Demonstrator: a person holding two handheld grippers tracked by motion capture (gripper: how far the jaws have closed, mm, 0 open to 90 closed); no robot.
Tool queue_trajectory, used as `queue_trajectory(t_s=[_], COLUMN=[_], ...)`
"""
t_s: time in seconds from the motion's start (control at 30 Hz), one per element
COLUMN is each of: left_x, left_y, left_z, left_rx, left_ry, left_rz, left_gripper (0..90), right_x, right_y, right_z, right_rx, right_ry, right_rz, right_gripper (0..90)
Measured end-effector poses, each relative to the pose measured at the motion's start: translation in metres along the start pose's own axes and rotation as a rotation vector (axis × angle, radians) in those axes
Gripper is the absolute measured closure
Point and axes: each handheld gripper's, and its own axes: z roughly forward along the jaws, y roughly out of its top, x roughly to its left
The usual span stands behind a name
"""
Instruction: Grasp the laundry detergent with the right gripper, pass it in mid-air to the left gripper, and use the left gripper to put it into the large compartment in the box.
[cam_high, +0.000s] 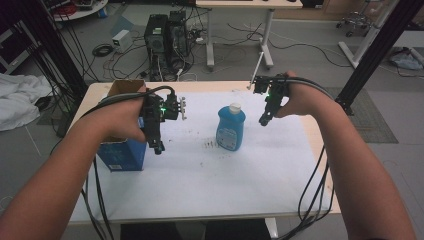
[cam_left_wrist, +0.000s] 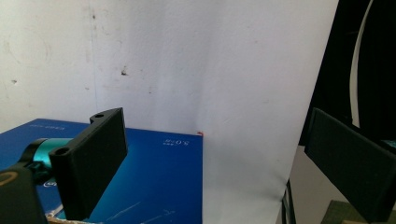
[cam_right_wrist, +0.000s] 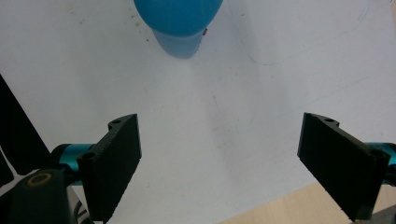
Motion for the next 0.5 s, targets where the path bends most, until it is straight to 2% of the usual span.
queue_trajectory(t_s=[0.03, 0.07, 0.1, 0.13, 0.23, 0.33, 0.47, 0.5], left_x=[0.000, 0.000, 0.000, -0.001, -0.001, 0.000, 0.000, 0.000], left_y=[0.000, 0.000, 0.000, 0.000, -0.001, -0.003, -0.003, -0.004], left_z=[0.000, 0.000, 0.000, 0.000, 0.001, 0.002, 0.002, 0.003], left_rx=[0.000, -0.001, -0.001, -0.003, -0.006, -0.001, -0.004, -0.003], left_ry=[0.000, -0.001, -0.001, -0.004, -0.003, -0.008, -0.008, -0.007], left_rz=[0.000, -0.001, -0.001, 0.000, 0.000, -0.001, -0.004, -0.005], left_gripper=[5.9, 5.9, 5.9, 5.9, 5.9, 5.9, 5.9, 5.9], right_x=[0.000, -0.001, -0.001, 0.000, 0.000, 0.001, 0.001, 0.001], right_y=[0.000, -0.004, -0.004, -0.007, -0.011, -0.020, -0.022, -0.026], right_z=[0.000, 0.001, 0.001, 0.004, 0.007, 0.017, 0.020, 0.026], right_rx=[0.000, -0.030, -0.030, -0.056, -0.071, -0.095, -0.101, -0.121], right_ry=[0.000, 0.007, 0.007, 0.017, 0.025, 0.038, 0.042, 0.055], right_rz=[0.000, 0.007, 0.007, 0.011, 0.021, 0.034, 0.042, 0.054], right_gripper=[12.6, 12.6, 12.6, 12.6, 12.6, 12.6, 12.6, 12.6])
